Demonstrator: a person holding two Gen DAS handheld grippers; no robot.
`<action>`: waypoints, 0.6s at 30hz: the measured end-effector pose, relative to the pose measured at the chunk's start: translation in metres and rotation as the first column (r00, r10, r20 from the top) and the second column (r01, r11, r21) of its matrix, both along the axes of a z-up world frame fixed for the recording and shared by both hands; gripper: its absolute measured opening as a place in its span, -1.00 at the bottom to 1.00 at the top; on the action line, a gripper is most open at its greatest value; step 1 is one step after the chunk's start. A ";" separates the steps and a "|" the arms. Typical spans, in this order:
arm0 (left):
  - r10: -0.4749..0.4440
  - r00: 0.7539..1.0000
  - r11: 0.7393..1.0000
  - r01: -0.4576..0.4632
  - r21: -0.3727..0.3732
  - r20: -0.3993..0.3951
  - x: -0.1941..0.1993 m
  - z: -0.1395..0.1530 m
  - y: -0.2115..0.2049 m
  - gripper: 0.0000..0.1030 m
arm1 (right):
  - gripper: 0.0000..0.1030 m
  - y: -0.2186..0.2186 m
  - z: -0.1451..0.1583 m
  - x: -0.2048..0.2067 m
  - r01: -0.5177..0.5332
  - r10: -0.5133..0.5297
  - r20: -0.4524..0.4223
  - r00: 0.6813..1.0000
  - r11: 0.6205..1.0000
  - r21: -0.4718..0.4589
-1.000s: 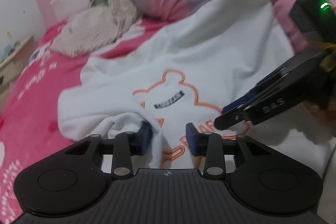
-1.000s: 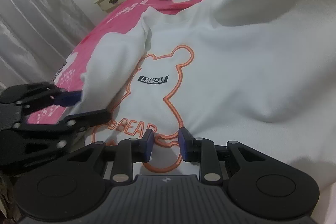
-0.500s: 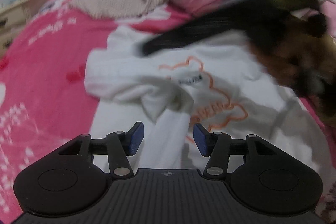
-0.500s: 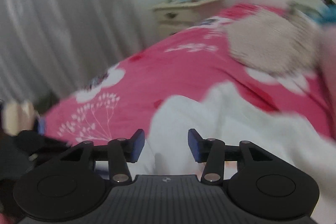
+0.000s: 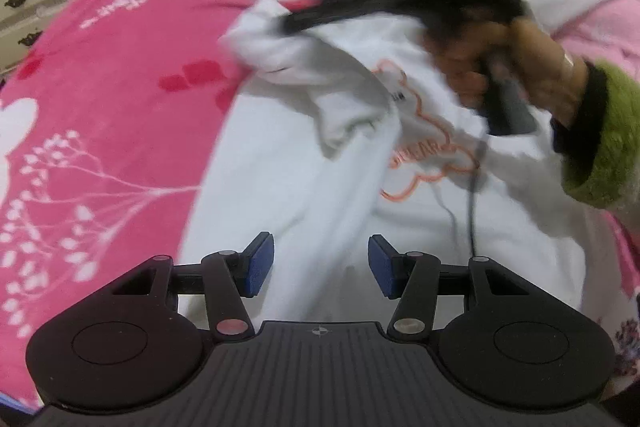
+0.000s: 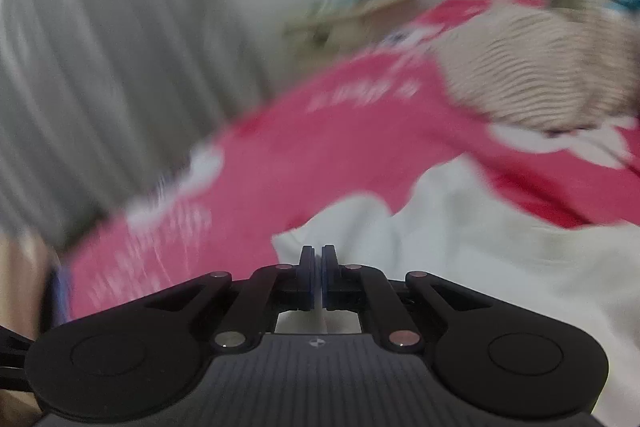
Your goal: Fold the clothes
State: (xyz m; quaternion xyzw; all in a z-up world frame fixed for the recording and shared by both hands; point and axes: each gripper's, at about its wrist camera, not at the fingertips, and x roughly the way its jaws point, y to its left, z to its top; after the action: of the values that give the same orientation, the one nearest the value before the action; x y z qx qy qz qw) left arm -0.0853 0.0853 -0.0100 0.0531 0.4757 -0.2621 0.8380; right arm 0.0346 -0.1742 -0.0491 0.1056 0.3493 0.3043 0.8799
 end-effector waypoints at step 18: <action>-0.076 0.992 0.944 0.106 0.313 -0.105 0.033 -0.049 0.011 -0.25 | -0.78 -0.138 -0.070 -0.039 0.371 -0.320 -0.293 0.901 0.918 0.138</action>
State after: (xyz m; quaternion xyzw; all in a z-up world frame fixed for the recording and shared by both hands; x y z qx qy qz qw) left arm -0.0524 0.0964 -0.0590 0.1972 0.5463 -0.2227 0.7830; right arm -0.0040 -0.3123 -0.1187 0.2895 0.4084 0.1579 0.8512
